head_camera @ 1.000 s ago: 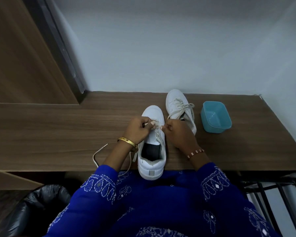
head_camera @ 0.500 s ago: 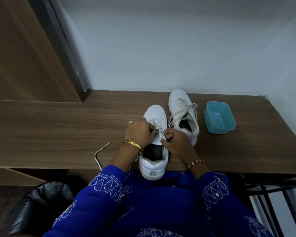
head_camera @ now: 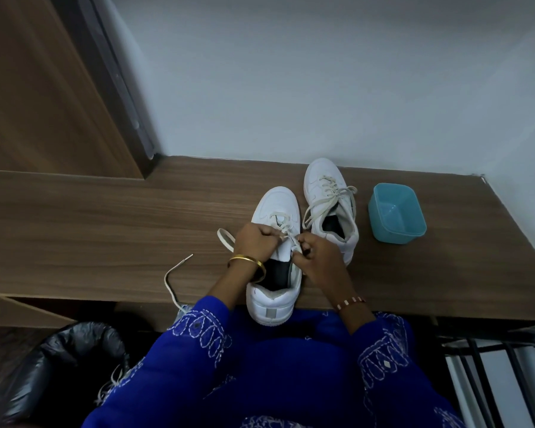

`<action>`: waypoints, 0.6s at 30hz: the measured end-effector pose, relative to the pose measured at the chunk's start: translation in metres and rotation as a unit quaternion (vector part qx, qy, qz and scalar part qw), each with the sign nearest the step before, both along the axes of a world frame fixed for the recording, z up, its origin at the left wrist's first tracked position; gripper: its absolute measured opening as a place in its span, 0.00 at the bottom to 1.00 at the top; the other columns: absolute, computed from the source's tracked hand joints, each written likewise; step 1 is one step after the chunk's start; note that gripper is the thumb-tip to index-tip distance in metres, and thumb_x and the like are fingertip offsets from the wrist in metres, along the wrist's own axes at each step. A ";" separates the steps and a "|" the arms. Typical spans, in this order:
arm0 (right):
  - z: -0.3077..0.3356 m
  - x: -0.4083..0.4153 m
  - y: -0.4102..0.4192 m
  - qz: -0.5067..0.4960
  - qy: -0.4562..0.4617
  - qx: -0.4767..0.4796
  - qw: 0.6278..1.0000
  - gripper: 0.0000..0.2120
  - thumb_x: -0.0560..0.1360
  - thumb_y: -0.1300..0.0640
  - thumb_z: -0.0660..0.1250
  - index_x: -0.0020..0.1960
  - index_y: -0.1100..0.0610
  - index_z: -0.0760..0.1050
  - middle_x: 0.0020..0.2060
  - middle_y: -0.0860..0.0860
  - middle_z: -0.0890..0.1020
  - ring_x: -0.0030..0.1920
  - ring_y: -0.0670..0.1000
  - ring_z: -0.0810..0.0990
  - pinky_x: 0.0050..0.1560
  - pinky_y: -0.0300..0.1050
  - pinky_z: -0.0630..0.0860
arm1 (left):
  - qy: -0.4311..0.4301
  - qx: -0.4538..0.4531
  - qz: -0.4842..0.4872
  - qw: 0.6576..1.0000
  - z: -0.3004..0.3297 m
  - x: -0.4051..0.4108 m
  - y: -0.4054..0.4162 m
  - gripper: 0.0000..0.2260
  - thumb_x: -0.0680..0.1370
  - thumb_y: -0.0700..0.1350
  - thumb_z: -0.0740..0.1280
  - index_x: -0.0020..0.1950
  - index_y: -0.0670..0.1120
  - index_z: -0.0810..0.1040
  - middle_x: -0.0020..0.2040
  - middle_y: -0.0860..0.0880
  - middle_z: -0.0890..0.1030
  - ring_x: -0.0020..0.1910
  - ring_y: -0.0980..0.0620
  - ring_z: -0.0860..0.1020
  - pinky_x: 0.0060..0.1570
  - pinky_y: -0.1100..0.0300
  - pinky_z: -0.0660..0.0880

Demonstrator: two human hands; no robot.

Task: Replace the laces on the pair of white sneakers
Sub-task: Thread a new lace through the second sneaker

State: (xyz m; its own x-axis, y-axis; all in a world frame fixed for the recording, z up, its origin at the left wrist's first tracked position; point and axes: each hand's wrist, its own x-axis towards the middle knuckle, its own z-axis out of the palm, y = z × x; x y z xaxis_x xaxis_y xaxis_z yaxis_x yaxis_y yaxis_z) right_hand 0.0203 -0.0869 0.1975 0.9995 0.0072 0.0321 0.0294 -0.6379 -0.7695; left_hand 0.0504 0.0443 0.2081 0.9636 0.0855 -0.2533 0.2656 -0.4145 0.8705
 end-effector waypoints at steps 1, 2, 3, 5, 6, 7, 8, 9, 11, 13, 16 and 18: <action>-0.001 0.000 0.000 0.000 -0.004 -0.003 1.000 0.06 0.71 0.66 0.67 0.47 0.63 0.77 0.28 0.47 0.72 0.28 0.43 0.69 0.33 0.35 0.66 | 0.011 -0.021 0.003 1.000 0.000 0.000 0.001 0.05 0.71 0.37 0.70 0.45 0.40 0.84 0.46 0.43 0.84 0.48 0.50 0.80 0.47 0.64 0.73; -0.002 0.000 0.000 0.000 -0.006 -0.007 1.000 0.06 0.71 0.65 0.67 0.48 0.63 0.77 0.28 0.46 0.72 0.28 0.42 0.70 0.32 0.32 0.65 | 0.017 -0.029 0.001 0.999 -0.001 0.000 0.001 0.05 0.71 0.36 0.70 0.46 0.39 0.84 0.46 0.43 0.84 0.48 0.50 0.80 0.47 0.63 0.73; -0.002 0.000 0.000 -0.001 -0.009 -0.008 1.000 0.07 0.71 0.65 0.66 0.48 0.63 0.78 0.28 0.44 0.72 0.28 0.42 0.70 0.31 0.30 0.66 | 0.016 -0.023 -0.006 1.000 -0.001 0.001 0.001 0.05 0.71 0.36 0.70 0.46 0.39 0.84 0.46 0.43 0.84 0.48 0.51 0.79 0.49 0.63 0.74; -0.004 0.000 -0.001 0.000 -0.018 -0.015 1.000 0.06 0.71 0.65 0.66 0.47 0.62 0.78 0.27 0.41 0.70 0.27 0.40 0.69 0.31 0.29 0.65 | 0.007 0.009 -0.024 1.000 -0.001 0.001 0.002 0.05 0.72 0.37 0.70 0.46 0.40 0.84 0.47 0.44 0.84 0.49 0.51 0.79 0.51 0.61 0.74; -0.005 0.000 -0.001 0.003 -0.023 -0.021 1.000 0.04 0.71 0.65 0.66 0.45 0.63 0.78 0.26 0.42 0.69 0.27 0.41 0.68 0.30 0.30 0.64 | 0.000 0.027 -0.032 0.999 -0.001 0.002 0.003 0.06 0.72 0.37 0.69 0.46 0.41 0.84 0.47 0.45 0.84 0.50 0.51 0.79 0.52 0.61 0.74; -0.006 -0.001 -0.001 0.010 -0.027 -0.031 0.999 0.04 0.71 0.64 0.65 0.42 0.65 0.78 0.25 0.44 0.70 0.27 0.42 0.67 0.31 0.32 0.63 | -0.004 0.042 -0.036 0.998 -0.001 0.002 0.003 0.06 0.72 0.37 0.68 0.46 0.41 0.84 0.47 0.45 0.84 0.50 0.51 0.79 0.53 0.60 0.74; -0.008 -0.002 -0.001 0.017 -0.033 -0.043 0.998 0.06 0.72 0.63 0.65 0.39 0.66 0.77 0.26 0.49 0.72 0.27 0.44 0.68 0.32 0.37 0.64 | -0.009 0.059 -0.040 0.997 0.000 0.001 0.002 0.06 0.72 0.37 0.68 0.46 0.42 0.84 0.47 0.46 0.84 0.51 0.50 0.79 0.53 0.60 0.74; -0.010 -0.004 -0.001 0.020 -0.037 -0.054 0.998 0.09 0.72 0.61 0.64 0.38 0.67 0.76 0.27 0.54 0.74 0.29 0.49 0.70 0.33 0.41 0.64 | -0.013 0.078 -0.043 0.996 0.001 0.001 0.001 0.07 0.72 0.37 0.68 0.46 0.43 0.84 0.47 0.47 0.84 0.51 0.50 0.80 0.53 0.60 0.74; -0.011 -0.006 -0.001 0.019 -0.049 -0.073 0.996 0.15 0.71 0.56 0.61 0.36 0.68 0.75 0.30 0.59 0.76 0.32 0.53 0.72 0.34 0.44 0.62 | -0.023 0.128 -0.054 0.990 0.003 0.000 -0.003 0.09 0.72 0.37 0.66 0.46 0.44 0.84 0.48 0.48 0.84 0.51 0.49 0.79 0.52 0.59 0.75; -0.010 -0.008 0.000 0.025 -0.056 -0.088 0.994 0.16 0.72 0.55 0.61 0.37 0.69 0.76 0.32 0.60 0.76 0.34 0.55 0.74 0.35 0.44 0.62 | -0.032 0.153 -0.051 0.986 0.004 -0.001 -0.005 0.10 0.72 0.36 0.64 0.47 0.44 0.84 0.50 0.47 0.83 0.52 0.48 0.79 0.51 0.60 0.73; -0.007 -0.008 0.000 0.039 -0.055 -0.065 0.996 0.09 0.74 0.60 0.66 0.44 0.66 0.79 0.36 0.59 0.80 0.37 0.55 0.78 0.39 0.46 0.70 | -0.027 0.117 -0.044 0.992 -0.001 0.000 -0.004 0.09 0.72 0.35 0.65 0.46 0.42 0.84 0.49 0.47 0.84 0.52 0.49 0.79 0.47 0.66 0.70; -0.005 -0.008 0.000 0.033 -0.030 -0.024 0.999 0.07 0.74 0.59 0.67 0.47 0.62 0.81 0.38 0.56 0.83 0.39 0.52 0.80 0.43 0.46 0.75 | -0.023 0.092 -0.060 0.994 -0.004 0.002 0.000 0.08 0.72 0.34 0.66 0.45 0.40 0.84 0.46 0.46 0.84 0.50 0.49 0.80 0.46 0.65 0.72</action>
